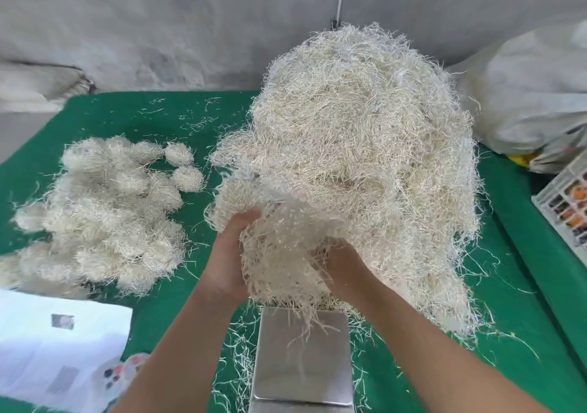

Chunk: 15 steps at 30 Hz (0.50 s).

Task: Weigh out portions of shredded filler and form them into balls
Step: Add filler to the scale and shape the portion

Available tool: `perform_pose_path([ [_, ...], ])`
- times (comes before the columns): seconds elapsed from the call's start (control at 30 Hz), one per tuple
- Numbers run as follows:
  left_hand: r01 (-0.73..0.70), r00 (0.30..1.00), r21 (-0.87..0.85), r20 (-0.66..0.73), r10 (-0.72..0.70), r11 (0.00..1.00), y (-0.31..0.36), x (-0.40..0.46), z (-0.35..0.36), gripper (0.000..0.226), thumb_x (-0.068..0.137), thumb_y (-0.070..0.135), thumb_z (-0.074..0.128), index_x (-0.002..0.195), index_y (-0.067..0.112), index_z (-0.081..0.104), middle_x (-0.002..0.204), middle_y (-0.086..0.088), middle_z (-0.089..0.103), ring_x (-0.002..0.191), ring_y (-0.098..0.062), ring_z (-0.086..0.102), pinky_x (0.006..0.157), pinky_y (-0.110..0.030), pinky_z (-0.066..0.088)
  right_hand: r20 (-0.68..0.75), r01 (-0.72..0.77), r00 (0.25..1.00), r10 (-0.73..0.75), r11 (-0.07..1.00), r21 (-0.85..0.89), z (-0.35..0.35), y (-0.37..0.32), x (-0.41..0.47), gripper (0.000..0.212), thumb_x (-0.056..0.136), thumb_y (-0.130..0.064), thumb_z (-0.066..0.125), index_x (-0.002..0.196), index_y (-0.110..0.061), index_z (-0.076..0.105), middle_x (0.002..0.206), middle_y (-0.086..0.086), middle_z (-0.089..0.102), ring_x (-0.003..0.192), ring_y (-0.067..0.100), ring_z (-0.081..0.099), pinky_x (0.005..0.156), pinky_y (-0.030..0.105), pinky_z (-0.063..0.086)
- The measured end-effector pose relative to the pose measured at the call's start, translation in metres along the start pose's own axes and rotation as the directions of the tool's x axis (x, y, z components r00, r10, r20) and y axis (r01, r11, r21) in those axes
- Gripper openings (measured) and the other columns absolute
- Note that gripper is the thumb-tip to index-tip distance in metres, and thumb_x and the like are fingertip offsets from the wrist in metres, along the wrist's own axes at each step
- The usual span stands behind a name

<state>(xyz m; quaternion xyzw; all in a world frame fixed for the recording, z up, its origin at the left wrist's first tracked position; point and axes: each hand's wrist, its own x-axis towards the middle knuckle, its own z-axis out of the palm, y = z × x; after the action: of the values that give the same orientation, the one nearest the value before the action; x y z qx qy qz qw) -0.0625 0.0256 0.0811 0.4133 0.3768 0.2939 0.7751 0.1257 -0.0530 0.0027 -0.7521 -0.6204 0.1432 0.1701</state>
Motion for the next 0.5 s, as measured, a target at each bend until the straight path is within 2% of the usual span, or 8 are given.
perform_pose_path([
  [0.07,-0.015,1.000,-0.030,-0.002,0.015,0.999,-0.006,-0.001,-0.006,0.021,0.079,0.052,0.068,0.089,0.039,0.082,0.095,0.003,0.081,0.082,-0.015,0.078,0.053,-0.032,0.061,-0.168,0.020,0.986,-0.001,0.994,0.112,-0.005,0.000,0.002,0.046,0.104,-0.024,0.055,0.141,0.002,0.047,0.111,0.003,0.048,0.102,0.016,0.049,0.086,0.030,0.055],
  [0.17,-0.019,1.000,-0.065,-0.022,0.017,0.998,-0.012,0.001,-0.011,0.062,0.061,0.048,0.077,0.109,0.010,0.070,0.109,-0.014,0.074,0.099,-0.034,0.074,0.075,-0.046,0.064,-0.320,0.057,0.947,-0.011,0.989,0.135,-0.006,0.011,0.005,0.076,0.099,-0.037,0.063,0.149,-0.018,0.009,0.146,0.002,0.023,0.096,-0.009,0.046,0.078,0.013,0.051],
  [0.2,-0.016,1.000,-0.053,-0.012,0.016,0.998,-0.013,0.002,-0.009,0.062,0.059,0.046,0.078,0.108,0.009,0.069,0.105,-0.016,0.072,0.097,-0.035,0.072,0.078,-0.047,0.062,-0.256,0.039,0.967,-0.009,0.993,0.112,-0.004,0.012,0.007,0.077,0.101,-0.031,0.060,0.151,-0.014,0.004,0.151,0.002,0.022,0.094,-0.017,0.045,0.085,0.012,0.048],
  [0.23,-0.019,1.000,-0.030,-0.018,0.018,0.999,-0.015,0.004,-0.006,0.059,0.058,0.044,0.079,0.106,0.010,0.071,0.101,-0.016,0.071,0.095,-0.035,0.072,0.079,-0.047,0.060,-0.175,0.036,0.984,-0.020,0.995,0.093,-0.001,0.014,0.007,0.061,0.103,-0.021,0.054,0.153,-0.007,0.021,0.147,0.008,0.038,0.085,-0.017,0.049,0.087,0.016,0.049],
  [0.3,-0.033,0.999,-0.042,-0.016,0.032,0.999,-0.016,0.007,-0.002,0.048,0.060,0.043,0.079,0.100,0.016,0.078,0.101,-0.013,0.075,0.096,-0.034,0.074,0.079,-0.045,0.058,0.140,-0.190,0.978,0.152,0.930,0.316,0.006,0.008,0.015,0.017,0.100,0.004,0.048,0.102,0.003,0.064,0.092,0.012,0.063,0.065,-0.005,0.057,0.069,0.016,0.046],
  [0.37,-0.058,0.998,-0.102,-0.005,0.057,0.993,-0.013,0.008,0.003,0.041,0.067,0.045,0.076,0.100,0.022,0.082,0.107,-0.013,0.077,0.101,-0.033,0.075,0.075,-0.043,0.061,0.315,-0.364,0.917,0.244,0.835,0.413,0.014,0.005,0.012,0.017,0.099,0.008,0.050,0.102,0.000,0.064,0.078,-0.007,0.047,0.071,0.001,0.059,0.065,0.010,0.045],
  [0.43,-0.034,0.999,-0.143,0.003,0.035,0.989,-0.010,0.010,0.007,0.046,0.071,0.051,0.073,0.105,0.021,0.081,0.111,-0.014,0.077,0.102,-0.033,0.076,0.073,-0.041,0.062,0.263,-0.311,0.940,0.217,0.862,0.401,0.017,0.006,0.006,0.035,0.101,0.007,0.051,0.134,-0.002,0.051,0.087,-0.012,0.040,0.069,-0.009,0.059,0.068,0.009,0.049],
  [0.5,0.003,1.000,-0.130,-0.030,-0.007,0.992,-0.008,0.013,0.012,0.071,0.069,0.058,0.073,0.125,0.015,0.072,0.125,-0.024,0.069,0.112,-0.043,0.070,0.087,-0.054,0.060,0.231,-0.214,0.961,0.150,0.934,0.285,0.013,0.006,0.002,0.017,0.100,0.005,0.054,0.114,-0.004,0.058,0.086,-0.001,0.048,0.072,0.003,0.061,0.074,0.024,0.057],
])
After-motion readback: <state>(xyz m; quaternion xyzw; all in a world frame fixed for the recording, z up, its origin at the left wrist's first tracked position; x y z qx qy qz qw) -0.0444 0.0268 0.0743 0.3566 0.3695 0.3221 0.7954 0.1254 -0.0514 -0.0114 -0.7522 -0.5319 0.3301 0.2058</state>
